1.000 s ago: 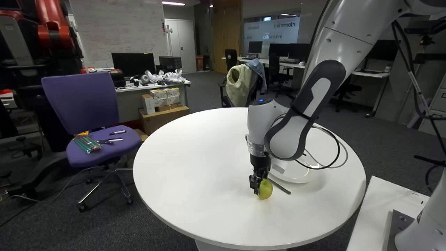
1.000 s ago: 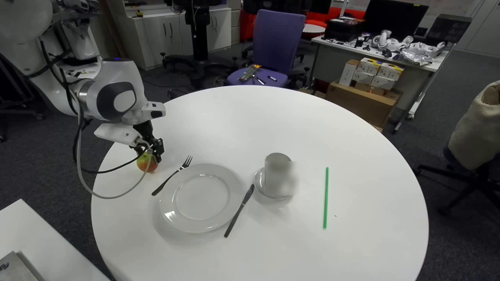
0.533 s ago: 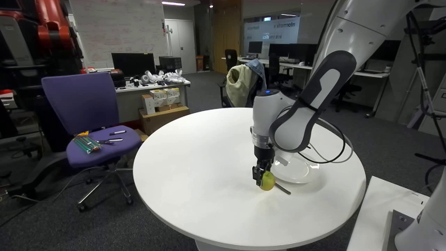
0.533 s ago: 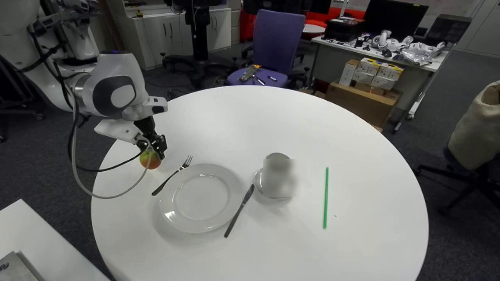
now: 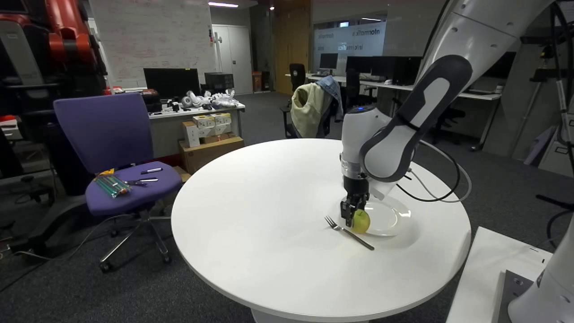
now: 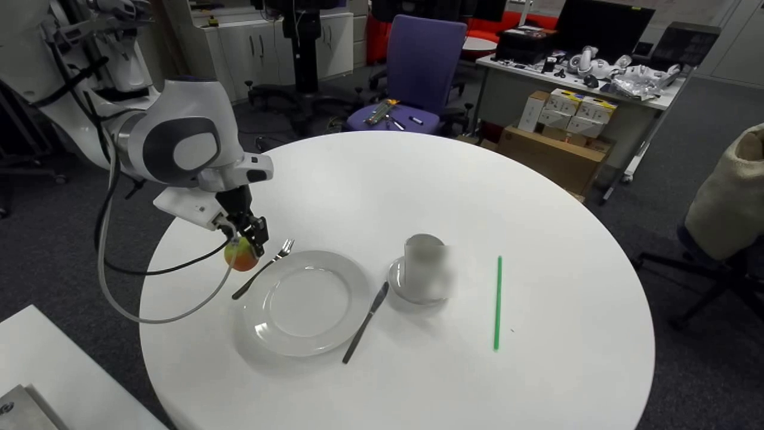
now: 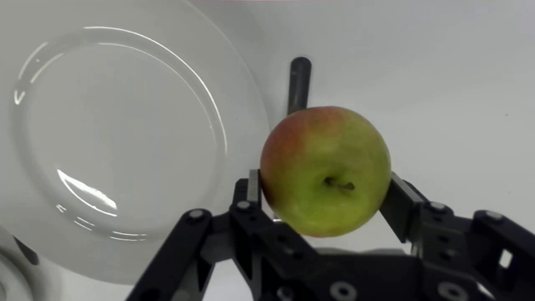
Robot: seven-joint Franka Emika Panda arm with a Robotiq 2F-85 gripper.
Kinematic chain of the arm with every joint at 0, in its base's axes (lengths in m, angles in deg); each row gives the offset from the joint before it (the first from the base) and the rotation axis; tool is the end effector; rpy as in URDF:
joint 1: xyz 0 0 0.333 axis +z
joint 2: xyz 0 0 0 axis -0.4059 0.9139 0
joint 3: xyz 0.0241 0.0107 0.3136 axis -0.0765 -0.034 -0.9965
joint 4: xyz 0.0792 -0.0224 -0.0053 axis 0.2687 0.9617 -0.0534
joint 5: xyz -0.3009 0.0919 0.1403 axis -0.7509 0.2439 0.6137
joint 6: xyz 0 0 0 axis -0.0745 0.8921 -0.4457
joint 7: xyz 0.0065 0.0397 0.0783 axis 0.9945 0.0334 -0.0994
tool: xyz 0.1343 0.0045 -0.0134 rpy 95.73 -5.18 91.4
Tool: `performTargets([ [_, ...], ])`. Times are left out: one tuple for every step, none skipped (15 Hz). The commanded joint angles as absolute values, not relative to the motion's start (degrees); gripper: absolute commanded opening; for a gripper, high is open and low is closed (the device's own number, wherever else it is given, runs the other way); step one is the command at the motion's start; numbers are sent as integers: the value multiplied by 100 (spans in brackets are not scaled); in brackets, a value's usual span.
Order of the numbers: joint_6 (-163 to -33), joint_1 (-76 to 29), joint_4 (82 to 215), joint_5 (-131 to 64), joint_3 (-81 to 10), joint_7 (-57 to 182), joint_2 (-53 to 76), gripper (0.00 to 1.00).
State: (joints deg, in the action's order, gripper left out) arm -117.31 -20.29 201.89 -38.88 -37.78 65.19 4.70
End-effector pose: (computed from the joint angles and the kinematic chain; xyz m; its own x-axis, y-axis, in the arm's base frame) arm 0.4307 0.0161 0.2220 0.9989 0.0412 -0.0209 0.0425 -0.9967 0.0686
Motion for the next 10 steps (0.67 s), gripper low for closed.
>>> performTargets([
  [-11375, -2350, 20470, -3844, -3630, 6185, -122, 47],
  [-11281, -2431, 20451, -3868, -3564, 6143, -169, 47],
  [-11224, -2494, 20447, -3896, -3511, 6140, -196, 47],
  [-11137, -2566, 20402, -3906, -3456, 6099, -207, 47],
  [-11078, -2633, 20361, -3908, -3407, 6062, -198, 47],
  [-11064, -2704, 20320, -3877, -3365, 5978, -164, 47],
  [-11098, -2764, 20273, -3894, -3322, 5932, -111, 47],
  [-11163, -2811, 20216, -3926, -3272, 5928, -42, 47],
  [-11205, -2860, 20155, -3947, -3231, 5924, 22, 47],
  [-11227, -2889, 20087, -3980, -3197, 5955, 79, 47],
])
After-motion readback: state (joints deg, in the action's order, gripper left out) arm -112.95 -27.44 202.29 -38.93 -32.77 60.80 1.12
